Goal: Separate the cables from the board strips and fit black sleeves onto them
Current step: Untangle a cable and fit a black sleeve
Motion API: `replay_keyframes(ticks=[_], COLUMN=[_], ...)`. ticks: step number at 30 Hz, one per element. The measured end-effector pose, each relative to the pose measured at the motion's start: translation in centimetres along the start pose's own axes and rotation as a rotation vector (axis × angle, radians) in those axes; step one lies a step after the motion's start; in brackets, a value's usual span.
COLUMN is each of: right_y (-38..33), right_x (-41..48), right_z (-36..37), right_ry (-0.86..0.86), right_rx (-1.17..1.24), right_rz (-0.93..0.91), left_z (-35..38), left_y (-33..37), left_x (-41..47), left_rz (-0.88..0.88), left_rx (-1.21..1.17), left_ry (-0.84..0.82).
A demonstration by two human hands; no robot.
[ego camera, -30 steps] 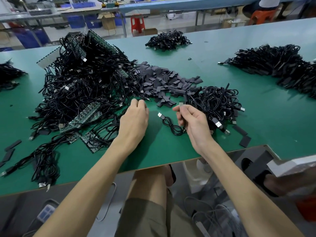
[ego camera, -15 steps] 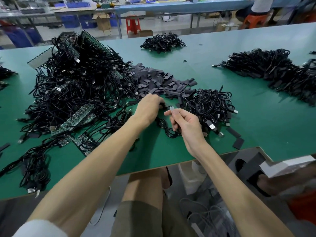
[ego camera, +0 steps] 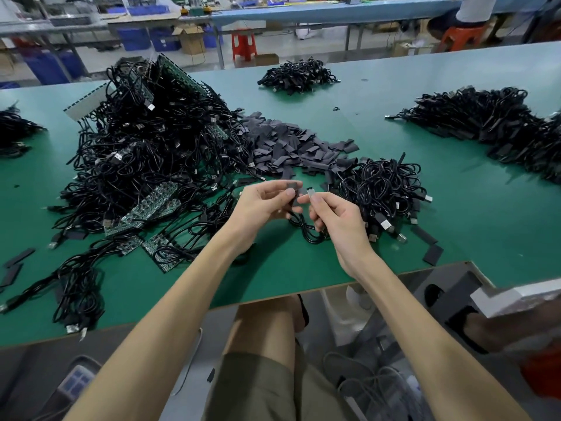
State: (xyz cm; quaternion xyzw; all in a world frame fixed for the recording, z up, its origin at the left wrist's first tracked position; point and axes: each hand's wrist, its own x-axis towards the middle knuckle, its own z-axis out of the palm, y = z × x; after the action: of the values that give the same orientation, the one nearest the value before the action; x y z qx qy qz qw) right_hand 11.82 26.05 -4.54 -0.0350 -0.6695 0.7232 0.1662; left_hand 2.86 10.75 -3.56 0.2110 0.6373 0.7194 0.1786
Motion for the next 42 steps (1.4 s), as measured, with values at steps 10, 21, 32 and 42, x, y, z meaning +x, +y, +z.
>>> replay_keyframes(ticks=[10, 21, 32, 42], right_y=[0.1, 0.6, 0.5, 0.2], right_x=[0.1, 0.2, 0.1, 0.0], right_z=[0.1, -0.3, -0.4, -0.3], right_ry=[-0.013, -0.066, -0.126, -0.131], right_rx=[-0.026, 0.034, 0.034, 0.052], right_rz=[0.007, 0.018, 0.016, 0.054], left_z=[-0.1, -0.2, -0.1, -0.1], left_y=[-0.5, -0.2, -0.2, -0.1], left_x=[-1.6, -1.9, -1.9, -1.9], left_rz=[0.014, 0.056, 0.05, 0.046], left_rx=[-0.13, -0.257, -0.324, -0.336], left_ry=[-0.086, 0.066, 0.088, 0.093])
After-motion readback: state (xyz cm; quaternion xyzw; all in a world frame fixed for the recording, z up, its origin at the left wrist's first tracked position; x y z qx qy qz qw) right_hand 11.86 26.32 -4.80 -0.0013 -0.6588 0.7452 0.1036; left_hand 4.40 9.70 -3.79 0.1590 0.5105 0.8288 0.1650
